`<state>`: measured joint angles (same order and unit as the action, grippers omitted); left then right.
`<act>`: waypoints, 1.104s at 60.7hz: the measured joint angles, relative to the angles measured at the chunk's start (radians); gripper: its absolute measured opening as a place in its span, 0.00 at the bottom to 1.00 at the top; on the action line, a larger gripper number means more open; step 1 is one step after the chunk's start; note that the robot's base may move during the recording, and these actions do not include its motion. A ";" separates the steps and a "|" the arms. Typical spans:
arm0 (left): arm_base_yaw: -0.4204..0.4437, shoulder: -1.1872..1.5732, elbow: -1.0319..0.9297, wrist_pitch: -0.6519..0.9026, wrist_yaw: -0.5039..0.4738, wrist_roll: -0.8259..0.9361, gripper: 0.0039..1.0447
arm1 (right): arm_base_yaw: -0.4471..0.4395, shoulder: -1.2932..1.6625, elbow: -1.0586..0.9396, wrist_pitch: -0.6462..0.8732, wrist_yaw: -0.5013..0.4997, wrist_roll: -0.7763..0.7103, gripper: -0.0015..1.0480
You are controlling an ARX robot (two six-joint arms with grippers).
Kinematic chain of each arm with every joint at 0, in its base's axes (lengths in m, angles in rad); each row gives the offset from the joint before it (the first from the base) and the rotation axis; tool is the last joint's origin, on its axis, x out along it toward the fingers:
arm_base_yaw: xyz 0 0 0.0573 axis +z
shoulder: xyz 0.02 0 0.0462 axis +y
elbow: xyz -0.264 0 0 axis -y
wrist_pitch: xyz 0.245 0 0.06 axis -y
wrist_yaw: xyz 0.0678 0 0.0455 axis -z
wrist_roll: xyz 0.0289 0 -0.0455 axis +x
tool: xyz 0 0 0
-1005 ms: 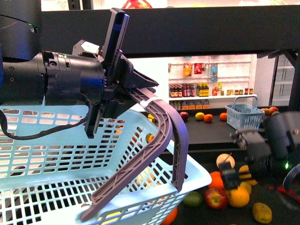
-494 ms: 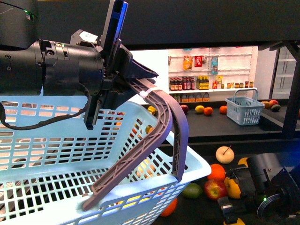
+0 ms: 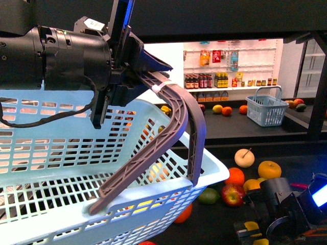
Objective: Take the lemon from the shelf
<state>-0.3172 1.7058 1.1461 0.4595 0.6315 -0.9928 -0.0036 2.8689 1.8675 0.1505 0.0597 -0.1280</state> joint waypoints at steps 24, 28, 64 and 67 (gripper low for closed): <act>0.000 0.000 0.000 0.000 -0.001 0.000 0.07 | 0.005 0.061 0.075 -0.047 -0.004 0.011 0.61; 0.000 0.000 0.000 0.000 0.000 0.000 0.07 | 0.005 0.062 0.074 -0.045 -0.007 0.015 0.54; 0.000 0.000 0.000 0.000 0.000 0.000 0.07 | -0.048 -0.313 -0.255 0.099 -0.079 -0.021 0.46; 0.000 0.000 0.000 0.000 0.000 0.000 0.07 | -0.053 -0.382 -0.283 0.105 -0.110 -0.008 0.46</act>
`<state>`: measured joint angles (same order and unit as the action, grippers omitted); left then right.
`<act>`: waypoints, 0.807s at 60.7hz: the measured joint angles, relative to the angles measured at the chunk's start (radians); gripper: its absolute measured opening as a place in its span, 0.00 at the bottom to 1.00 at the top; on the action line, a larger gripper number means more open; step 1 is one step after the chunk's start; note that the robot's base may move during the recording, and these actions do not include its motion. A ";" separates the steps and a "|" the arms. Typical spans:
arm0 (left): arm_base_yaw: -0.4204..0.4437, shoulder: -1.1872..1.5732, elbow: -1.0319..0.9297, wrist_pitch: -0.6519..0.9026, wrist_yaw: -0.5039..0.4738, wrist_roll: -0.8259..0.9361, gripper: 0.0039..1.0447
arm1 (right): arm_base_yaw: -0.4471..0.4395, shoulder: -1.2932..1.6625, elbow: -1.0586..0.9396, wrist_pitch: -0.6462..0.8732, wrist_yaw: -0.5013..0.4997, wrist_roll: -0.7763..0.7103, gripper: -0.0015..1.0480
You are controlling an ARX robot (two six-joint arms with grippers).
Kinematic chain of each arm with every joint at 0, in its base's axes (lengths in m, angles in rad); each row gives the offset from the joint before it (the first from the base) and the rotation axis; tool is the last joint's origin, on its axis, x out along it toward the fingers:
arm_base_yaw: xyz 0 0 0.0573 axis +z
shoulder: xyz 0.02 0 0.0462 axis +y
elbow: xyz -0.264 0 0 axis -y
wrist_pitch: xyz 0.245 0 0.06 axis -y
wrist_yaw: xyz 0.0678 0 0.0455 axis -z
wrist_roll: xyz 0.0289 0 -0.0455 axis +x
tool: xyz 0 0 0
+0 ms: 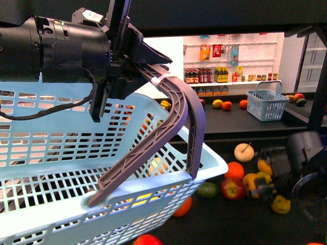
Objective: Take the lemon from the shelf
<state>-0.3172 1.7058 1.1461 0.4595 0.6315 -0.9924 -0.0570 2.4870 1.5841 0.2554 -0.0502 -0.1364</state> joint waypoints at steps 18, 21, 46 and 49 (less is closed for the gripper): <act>0.000 0.000 0.000 0.000 -0.001 0.000 0.07 | 0.042 -0.462 -0.169 -0.001 -0.293 0.243 0.46; 0.000 0.000 0.000 0.000 -0.001 0.000 0.07 | 0.059 -0.505 -0.194 -0.002 -0.330 0.274 0.46; 0.000 0.000 0.000 0.000 0.000 0.000 0.07 | 0.216 -0.622 -0.336 0.018 -0.400 0.439 0.45; 0.000 0.000 0.000 0.000 0.000 0.000 0.07 | 0.231 -0.622 -0.347 0.022 -0.395 0.445 0.45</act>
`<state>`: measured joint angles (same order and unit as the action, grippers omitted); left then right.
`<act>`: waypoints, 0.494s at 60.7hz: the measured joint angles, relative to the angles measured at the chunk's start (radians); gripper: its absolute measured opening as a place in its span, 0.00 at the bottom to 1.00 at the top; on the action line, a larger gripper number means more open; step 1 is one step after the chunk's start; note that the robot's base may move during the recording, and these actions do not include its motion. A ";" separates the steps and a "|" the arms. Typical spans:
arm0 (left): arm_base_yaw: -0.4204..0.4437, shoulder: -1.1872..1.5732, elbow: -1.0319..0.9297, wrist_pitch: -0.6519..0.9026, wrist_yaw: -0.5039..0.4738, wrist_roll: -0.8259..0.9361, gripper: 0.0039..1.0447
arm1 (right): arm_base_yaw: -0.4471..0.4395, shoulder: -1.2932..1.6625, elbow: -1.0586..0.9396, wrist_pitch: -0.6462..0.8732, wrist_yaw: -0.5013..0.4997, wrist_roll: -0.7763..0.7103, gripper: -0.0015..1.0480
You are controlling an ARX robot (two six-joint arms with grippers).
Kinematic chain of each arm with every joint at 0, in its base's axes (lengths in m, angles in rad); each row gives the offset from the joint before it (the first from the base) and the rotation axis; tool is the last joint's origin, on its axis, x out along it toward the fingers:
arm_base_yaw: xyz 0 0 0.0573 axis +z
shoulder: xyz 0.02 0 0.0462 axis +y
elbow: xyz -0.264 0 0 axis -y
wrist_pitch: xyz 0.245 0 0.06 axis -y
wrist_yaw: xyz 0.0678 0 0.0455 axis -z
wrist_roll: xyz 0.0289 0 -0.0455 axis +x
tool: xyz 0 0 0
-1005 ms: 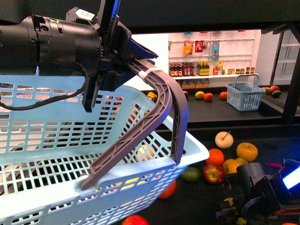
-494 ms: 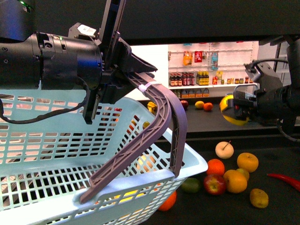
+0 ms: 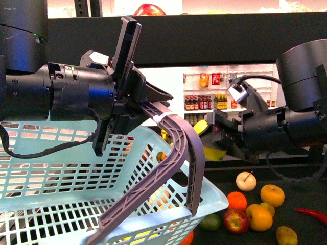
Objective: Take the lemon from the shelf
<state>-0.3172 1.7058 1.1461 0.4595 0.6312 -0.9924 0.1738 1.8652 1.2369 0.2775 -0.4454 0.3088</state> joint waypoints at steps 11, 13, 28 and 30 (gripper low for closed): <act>0.000 0.000 0.000 0.000 0.000 0.000 0.07 | 0.060 0.005 -0.016 0.018 0.016 0.014 0.45; 0.000 0.000 0.000 0.000 0.000 0.000 0.07 | 0.069 0.008 -0.016 0.022 0.016 0.014 0.45; 0.000 0.000 0.000 0.000 0.000 0.000 0.07 | 0.117 0.046 -0.015 0.011 0.034 0.005 0.45; 0.000 0.000 0.000 0.000 0.000 0.000 0.07 | 0.119 0.049 -0.015 0.007 0.039 -0.001 0.45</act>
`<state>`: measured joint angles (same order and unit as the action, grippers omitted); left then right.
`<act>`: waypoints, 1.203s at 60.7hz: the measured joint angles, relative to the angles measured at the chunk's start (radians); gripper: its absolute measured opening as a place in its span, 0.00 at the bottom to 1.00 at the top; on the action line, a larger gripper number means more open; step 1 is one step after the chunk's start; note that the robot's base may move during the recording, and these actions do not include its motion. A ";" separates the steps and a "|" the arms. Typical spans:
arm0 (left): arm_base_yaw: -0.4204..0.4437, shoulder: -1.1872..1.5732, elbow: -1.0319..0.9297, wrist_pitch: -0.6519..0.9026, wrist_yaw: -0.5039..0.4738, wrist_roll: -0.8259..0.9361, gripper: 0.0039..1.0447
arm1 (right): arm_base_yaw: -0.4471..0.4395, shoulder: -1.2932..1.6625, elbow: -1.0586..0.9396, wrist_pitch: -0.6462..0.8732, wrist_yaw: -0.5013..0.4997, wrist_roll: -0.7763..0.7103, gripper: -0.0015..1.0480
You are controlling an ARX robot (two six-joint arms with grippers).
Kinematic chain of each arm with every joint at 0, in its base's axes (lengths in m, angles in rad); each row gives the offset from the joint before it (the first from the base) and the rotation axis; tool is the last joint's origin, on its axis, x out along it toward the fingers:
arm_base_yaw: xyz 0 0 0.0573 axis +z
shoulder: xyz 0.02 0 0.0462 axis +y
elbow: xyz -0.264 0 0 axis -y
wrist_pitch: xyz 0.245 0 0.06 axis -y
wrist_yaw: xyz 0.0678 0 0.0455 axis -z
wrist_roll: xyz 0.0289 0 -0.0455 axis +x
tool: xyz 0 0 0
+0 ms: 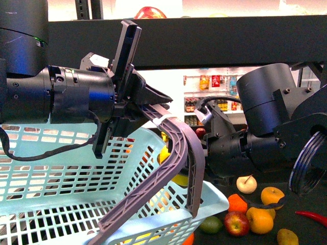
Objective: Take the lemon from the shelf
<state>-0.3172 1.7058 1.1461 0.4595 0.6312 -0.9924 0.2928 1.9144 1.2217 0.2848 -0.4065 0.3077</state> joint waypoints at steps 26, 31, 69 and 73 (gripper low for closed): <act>0.000 0.002 0.000 0.000 -0.002 0.001 0.07 | -0.094 -0.119 0.006 -0.011 0.198 -0.161 0.93; 0.000 0.002 0.000 0.000 -0.003 0.001 0.07 | -0.152 -0.249 -0.055 -0.002 0.251 -0.242 0.93; 0.000 0.002 0.000 0.000 -0.004 0.001 0.07 | -0.291 -1.463 -0.942 -0.102 0.402 -0.319 0.55; -0.001 0.002 0.002 0.000 0.000 0.002 0.07 | -0.291 -1.486 -0.970 -0.094 0.404 -0.319 0.46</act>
<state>-0.3180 1.7073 1.1477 0.4591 0.6312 -0.9909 0.0013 0.4282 0.2520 0.1905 -0.0025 -0.0113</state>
